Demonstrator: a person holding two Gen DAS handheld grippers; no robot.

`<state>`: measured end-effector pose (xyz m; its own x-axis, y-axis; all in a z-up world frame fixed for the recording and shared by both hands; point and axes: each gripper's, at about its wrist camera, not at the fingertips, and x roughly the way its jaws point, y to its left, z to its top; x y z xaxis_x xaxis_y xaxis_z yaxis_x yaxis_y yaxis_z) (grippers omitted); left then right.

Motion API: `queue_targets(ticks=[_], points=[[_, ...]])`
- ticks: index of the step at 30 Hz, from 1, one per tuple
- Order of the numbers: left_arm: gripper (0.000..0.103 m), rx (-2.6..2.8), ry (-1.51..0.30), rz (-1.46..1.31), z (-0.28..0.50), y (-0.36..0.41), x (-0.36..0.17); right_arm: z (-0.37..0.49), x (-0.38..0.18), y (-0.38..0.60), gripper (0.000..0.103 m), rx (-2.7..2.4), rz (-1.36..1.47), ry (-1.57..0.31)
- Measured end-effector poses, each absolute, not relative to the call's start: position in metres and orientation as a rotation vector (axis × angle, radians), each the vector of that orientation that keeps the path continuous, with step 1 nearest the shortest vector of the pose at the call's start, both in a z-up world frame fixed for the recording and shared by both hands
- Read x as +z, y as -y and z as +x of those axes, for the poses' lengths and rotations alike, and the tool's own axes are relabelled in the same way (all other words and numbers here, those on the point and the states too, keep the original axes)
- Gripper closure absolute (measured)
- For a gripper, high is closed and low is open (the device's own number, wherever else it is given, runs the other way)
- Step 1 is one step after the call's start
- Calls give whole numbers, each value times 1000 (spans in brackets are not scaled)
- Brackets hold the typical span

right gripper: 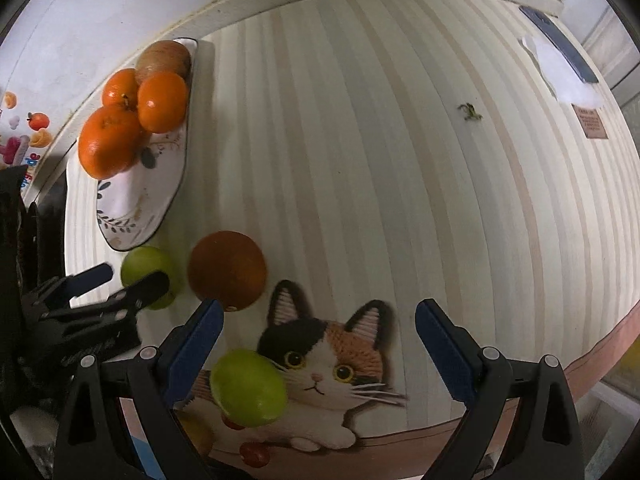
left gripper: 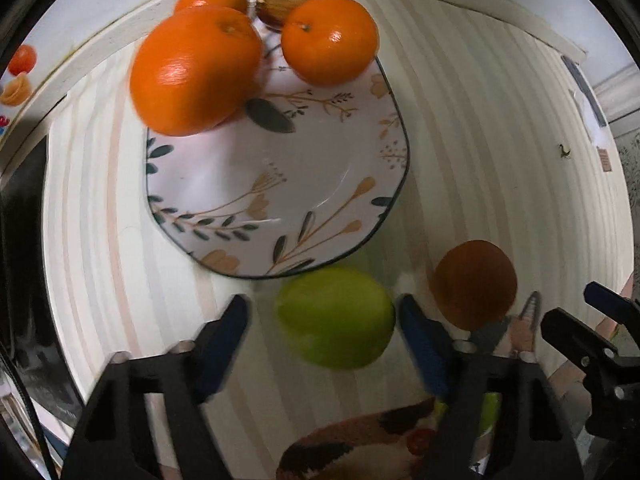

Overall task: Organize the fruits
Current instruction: 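Grasp the green apple with the left tool while the right tool grasps the brown fruit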

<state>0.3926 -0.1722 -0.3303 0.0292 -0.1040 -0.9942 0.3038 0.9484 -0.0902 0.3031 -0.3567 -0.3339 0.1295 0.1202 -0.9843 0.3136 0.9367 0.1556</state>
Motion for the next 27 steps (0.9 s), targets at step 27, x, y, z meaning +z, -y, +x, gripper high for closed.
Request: queue_targets(ticks=[27], points=[[44,-112,-1514,48,364,75,-320,358,-368,275,44,18,284,-1464]])
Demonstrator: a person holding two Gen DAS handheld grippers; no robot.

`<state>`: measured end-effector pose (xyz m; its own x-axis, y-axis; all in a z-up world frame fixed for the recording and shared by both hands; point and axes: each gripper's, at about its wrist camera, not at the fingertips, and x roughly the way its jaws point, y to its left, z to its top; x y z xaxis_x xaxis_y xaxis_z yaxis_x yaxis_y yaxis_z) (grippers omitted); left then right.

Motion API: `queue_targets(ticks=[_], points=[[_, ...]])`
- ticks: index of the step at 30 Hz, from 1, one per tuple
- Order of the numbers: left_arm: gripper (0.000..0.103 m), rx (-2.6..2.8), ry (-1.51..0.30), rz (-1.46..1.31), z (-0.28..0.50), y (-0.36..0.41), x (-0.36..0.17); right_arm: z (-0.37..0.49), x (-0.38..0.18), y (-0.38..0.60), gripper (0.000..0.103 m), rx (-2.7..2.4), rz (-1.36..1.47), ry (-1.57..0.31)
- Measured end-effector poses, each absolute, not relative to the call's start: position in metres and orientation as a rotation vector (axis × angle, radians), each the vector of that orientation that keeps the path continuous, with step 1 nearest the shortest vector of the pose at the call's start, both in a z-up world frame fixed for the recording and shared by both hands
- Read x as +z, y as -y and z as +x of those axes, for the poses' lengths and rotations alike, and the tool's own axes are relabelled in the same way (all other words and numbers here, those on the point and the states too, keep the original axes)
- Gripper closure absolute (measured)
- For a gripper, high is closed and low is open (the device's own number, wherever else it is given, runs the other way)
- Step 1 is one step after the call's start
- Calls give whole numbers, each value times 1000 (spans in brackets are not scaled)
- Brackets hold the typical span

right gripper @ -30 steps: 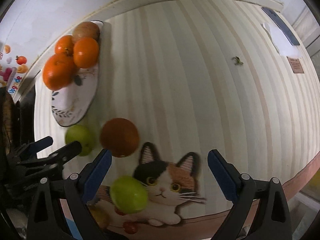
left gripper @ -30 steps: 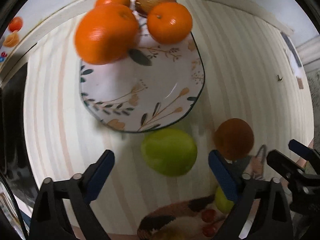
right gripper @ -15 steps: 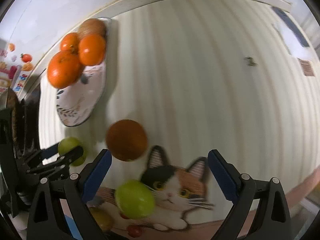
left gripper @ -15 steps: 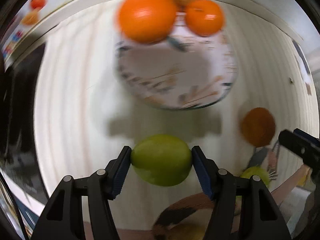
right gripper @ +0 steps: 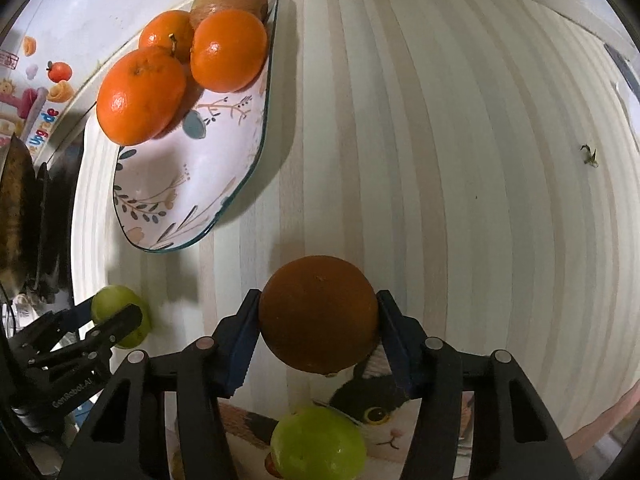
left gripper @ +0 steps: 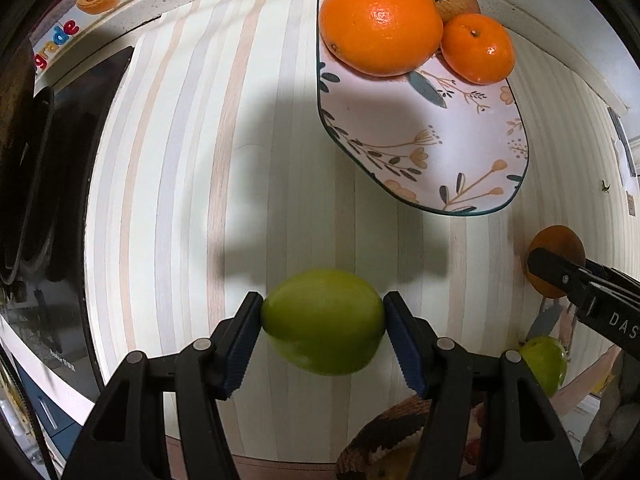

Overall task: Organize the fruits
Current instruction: 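Place the green apple and brown fruit onto the plate and release both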

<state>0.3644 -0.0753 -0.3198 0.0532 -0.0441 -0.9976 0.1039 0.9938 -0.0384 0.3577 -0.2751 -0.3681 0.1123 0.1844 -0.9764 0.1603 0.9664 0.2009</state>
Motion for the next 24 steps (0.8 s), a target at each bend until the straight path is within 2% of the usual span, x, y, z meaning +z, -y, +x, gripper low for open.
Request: queue_targets(ticks=[5,16,24], points=[[44,-125,-1498,52,368,84,-309,356,-363,268,45,33,268,-1461],[44,-221,-1418,-148,433,79,-232,386,-314,251,45,138,323,-1373],[44,-219,-1482,-178,482,91,-264,431,-312,238,45,171,263,-1372]])
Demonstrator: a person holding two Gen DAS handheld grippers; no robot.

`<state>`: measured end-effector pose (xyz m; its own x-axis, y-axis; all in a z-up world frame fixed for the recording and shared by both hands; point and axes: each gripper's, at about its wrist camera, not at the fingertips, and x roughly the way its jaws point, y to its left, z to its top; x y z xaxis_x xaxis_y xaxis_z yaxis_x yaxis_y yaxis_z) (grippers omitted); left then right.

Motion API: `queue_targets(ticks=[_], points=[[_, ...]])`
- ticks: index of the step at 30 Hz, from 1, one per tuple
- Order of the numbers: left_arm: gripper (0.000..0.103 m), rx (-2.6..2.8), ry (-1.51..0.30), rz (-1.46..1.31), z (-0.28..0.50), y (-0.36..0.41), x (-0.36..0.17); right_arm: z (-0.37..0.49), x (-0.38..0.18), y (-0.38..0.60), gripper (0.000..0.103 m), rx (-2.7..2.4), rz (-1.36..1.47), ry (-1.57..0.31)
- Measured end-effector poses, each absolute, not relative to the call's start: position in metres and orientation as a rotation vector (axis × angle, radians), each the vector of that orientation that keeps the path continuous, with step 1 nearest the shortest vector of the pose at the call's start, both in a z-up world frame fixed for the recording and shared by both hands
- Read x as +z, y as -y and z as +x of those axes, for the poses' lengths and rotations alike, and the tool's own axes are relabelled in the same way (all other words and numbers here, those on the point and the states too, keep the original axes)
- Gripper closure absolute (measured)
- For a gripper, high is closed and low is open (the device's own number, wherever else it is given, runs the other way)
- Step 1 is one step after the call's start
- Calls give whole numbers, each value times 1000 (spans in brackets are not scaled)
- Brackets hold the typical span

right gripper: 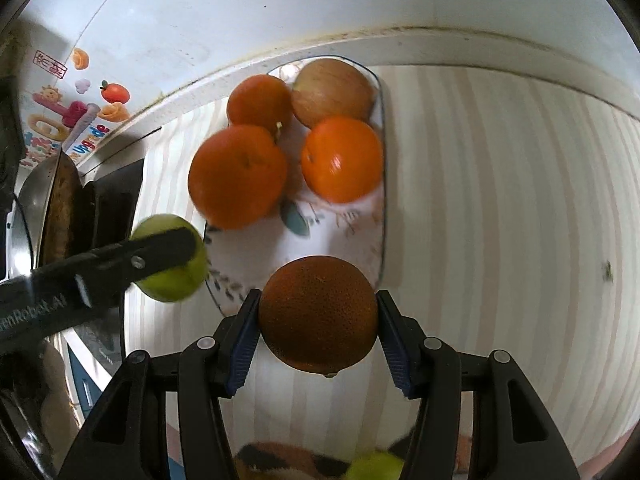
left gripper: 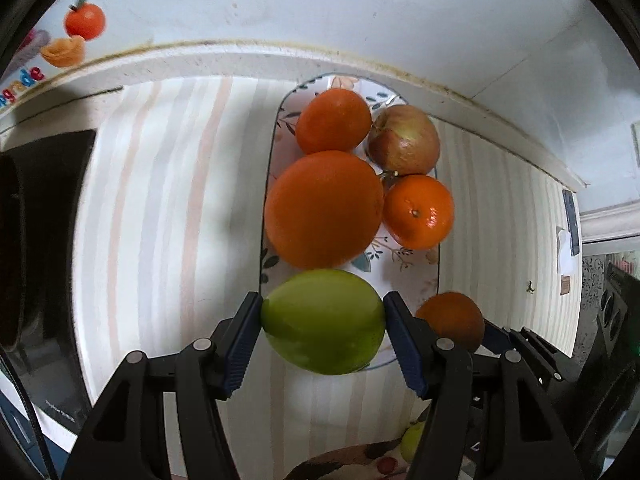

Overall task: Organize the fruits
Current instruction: 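Place the green apple and brown fruit onto the plate and release both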

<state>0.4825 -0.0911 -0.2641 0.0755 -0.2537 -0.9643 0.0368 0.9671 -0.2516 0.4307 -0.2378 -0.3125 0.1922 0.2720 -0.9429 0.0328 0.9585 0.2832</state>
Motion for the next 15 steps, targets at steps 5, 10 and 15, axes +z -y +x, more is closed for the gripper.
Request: queue_targets(ticks=[5,10,15], points=[[44,-220,-1529,-181,493,97,-285,450,-323,238,45,171,238,-1388],[43,-196,-1540,-162,491,100,-291,458,-332,234,44,191,244,-1427],[30,-148,-1518,-152,486,92,-286,451,-328,237,6,164,218,-1451]])
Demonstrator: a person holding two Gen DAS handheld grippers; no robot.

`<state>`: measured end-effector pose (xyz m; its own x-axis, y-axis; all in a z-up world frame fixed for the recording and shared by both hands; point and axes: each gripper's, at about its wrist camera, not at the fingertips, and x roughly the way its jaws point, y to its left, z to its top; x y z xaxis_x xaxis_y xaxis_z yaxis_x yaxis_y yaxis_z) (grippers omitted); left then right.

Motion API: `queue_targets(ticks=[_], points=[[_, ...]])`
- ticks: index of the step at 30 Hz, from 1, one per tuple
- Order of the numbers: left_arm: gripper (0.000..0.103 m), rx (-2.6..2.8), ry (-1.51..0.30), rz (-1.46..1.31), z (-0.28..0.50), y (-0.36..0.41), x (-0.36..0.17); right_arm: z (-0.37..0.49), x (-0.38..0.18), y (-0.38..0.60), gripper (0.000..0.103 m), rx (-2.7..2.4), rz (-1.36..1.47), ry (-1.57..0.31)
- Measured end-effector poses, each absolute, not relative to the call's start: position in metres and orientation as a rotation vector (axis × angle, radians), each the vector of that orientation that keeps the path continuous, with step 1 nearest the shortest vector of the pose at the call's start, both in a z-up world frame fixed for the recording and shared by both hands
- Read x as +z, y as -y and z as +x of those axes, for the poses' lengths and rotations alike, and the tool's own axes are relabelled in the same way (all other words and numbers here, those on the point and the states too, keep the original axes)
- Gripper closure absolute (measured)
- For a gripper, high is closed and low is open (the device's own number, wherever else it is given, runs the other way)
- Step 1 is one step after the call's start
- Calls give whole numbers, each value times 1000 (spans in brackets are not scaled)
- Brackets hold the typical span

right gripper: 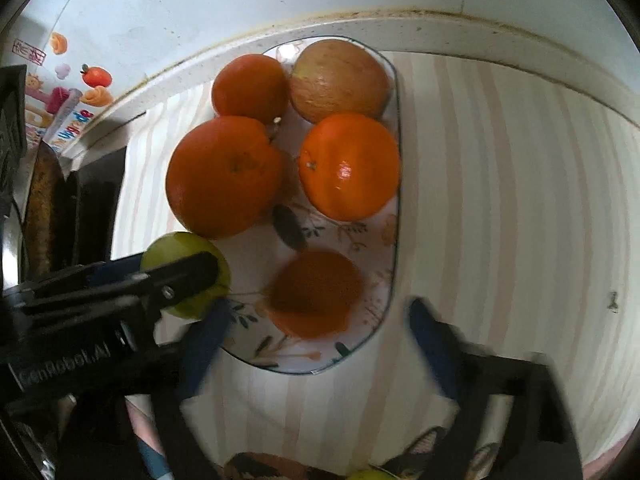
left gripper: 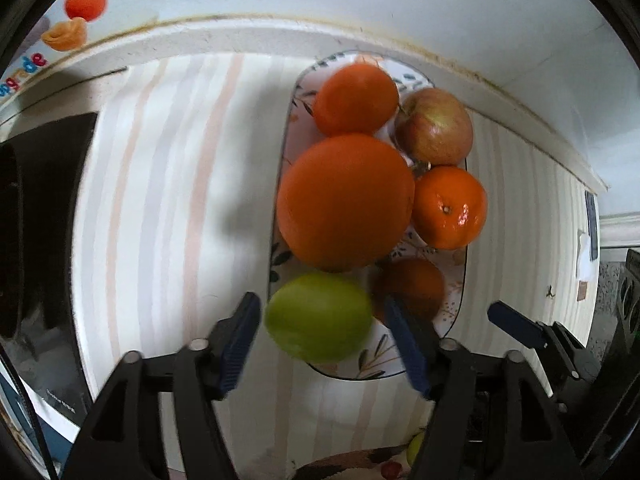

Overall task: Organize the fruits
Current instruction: 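Place the green apple and brown fruit onto the plate and release both, then withdraw both open tools from the plate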

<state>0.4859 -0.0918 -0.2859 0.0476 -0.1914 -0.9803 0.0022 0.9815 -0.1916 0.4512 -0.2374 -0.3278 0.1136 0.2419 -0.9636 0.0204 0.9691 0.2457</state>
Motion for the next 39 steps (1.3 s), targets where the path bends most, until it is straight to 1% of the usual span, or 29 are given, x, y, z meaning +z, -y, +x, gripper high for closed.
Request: queue_targets(ticks=[1,2,3,12,19,26,39], points=[[22,-138,-1502,-142,483,90,-281,450,-326,239,6,155,215,-1453],[17,-130,-1492,-136,482,88,-279,448,-325,242,6,140,213,-1456],[16,-123,-1479,-132,481,87,-276,446,-324,245,6,125,215,-1456],[16,-67,-1410,-68,463,74,-250,428,-301,268,6,16,202,-1405],[16,-33,-1299,-13,432,70,-217,410,-270,261,6,7,183,-1342],[16,-30,-1204,17,394,60,-180,381,-234,254,6,1,160,-1268],[16,-77,-1090,-1,341,54,-121,326,-150,241,6,2,149,-1121]])
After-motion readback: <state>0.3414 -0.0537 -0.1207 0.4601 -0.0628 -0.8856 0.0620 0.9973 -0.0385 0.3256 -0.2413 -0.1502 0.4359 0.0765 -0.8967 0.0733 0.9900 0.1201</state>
